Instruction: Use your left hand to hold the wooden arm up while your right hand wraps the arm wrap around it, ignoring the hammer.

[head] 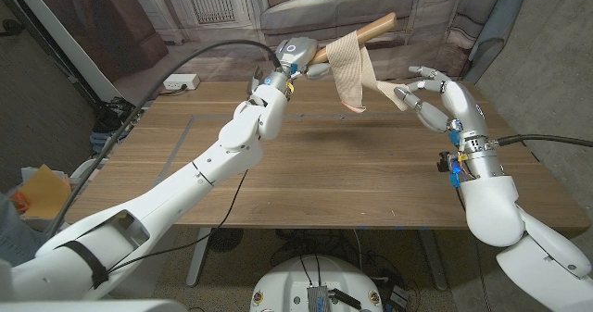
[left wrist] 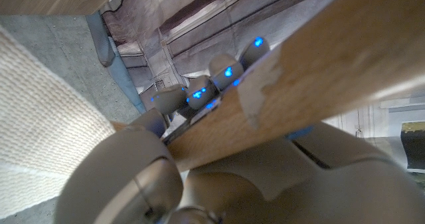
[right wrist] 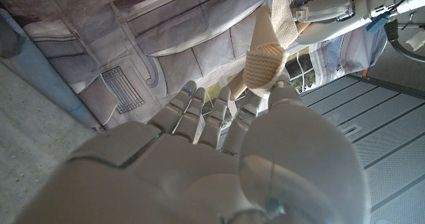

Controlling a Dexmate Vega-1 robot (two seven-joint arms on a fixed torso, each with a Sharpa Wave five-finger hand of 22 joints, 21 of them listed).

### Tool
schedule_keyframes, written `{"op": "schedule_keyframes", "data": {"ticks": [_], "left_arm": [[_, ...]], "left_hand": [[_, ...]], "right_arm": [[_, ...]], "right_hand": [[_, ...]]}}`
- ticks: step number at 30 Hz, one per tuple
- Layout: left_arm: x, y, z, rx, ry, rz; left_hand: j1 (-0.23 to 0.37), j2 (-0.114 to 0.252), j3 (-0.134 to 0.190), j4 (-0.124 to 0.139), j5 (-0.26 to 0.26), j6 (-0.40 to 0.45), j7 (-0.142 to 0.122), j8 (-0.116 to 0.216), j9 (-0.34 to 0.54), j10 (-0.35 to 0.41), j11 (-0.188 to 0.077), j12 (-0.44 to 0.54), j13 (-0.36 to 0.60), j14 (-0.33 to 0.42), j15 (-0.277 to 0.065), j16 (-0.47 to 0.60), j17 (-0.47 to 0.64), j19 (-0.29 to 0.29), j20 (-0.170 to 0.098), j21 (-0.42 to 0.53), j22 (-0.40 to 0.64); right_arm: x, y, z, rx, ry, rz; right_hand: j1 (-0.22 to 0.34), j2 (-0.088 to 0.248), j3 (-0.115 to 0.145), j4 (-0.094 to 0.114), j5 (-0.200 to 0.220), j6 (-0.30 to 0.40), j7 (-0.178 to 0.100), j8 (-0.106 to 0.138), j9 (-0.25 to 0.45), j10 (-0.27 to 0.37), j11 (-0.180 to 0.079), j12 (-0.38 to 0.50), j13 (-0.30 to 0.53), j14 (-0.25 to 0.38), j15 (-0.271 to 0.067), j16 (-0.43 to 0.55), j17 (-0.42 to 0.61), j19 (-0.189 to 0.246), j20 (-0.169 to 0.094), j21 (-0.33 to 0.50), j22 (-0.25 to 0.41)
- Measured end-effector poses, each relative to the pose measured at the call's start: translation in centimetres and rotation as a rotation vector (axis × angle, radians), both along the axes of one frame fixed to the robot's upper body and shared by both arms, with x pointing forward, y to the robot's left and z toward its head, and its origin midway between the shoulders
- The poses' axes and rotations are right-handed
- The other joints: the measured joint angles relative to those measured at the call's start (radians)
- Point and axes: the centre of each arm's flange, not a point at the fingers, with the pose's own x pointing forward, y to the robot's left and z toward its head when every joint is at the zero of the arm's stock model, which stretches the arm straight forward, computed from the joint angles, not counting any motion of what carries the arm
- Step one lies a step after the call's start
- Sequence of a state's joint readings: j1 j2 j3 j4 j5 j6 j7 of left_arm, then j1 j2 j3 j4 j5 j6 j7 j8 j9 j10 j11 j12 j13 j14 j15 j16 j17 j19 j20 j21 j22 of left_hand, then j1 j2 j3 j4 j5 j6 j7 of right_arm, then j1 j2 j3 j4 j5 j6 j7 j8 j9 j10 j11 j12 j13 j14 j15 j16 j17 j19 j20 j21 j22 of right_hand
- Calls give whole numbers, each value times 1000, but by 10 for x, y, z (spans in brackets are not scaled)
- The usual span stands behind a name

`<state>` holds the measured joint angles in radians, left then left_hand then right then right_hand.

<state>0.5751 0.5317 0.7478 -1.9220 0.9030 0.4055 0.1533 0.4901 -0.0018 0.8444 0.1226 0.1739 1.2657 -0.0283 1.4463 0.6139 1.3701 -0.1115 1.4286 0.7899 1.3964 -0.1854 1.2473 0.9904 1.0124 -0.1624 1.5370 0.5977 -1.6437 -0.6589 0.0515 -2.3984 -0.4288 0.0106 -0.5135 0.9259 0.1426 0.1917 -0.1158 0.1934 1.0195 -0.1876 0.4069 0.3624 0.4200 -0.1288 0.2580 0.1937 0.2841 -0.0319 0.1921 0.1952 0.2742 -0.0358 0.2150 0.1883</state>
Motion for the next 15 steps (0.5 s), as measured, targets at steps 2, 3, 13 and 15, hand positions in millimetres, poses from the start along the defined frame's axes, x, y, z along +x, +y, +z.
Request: {"op": "schedule_keyframes", "data": {"ticks": [2,3,13,15], "left_arm": [[1,-1,0,1,3,3],[3,-1,1,2,5,5],[10,-4,5,12,13,18],[11,-5,6,12,14,21]], "left_hand": [[1,1,0,0,0,-2,2,0,2,-1,-1,0,0,0,0,0,0,0,0,0,0],[1,1,0,0,0,-3,3,0,4,-1,-1,0,0,0,0,0,0,0,0,0,1],[10,-8,0,0,0,-5,5,0,14,-1,-1,0,0,0,0,0,0,0,0,0,0],[10,-8,0,0,0,-7,3,0,14,0,1,0,0,0,0,0,0,0,0,0,0]], "right_arm": [[-2,0,-1,-1,-2,-1],[-3,0,-2,-2,-4,-2],[-14,2,-5,-11,-22,-1],[-16,1,-6,-4,-21,-3]], "right_hand": [[0,0,0,0,0,0,0,0,2,0,0,0,0,0,0,0,0,0,0,0,0],[0,0,0,0,0,0,0,0,2,3,-3,0,0,0,0,0,0,0,0,0,0],[0,0,0,0,0,0,0,0,2,0,-8,0,0,0,0,0,0,-4,4,0,0],[0,0,0,0,0,0,0,0,2,0,-8,0,0,0,0,0,0,-4,4,0,0]]}}
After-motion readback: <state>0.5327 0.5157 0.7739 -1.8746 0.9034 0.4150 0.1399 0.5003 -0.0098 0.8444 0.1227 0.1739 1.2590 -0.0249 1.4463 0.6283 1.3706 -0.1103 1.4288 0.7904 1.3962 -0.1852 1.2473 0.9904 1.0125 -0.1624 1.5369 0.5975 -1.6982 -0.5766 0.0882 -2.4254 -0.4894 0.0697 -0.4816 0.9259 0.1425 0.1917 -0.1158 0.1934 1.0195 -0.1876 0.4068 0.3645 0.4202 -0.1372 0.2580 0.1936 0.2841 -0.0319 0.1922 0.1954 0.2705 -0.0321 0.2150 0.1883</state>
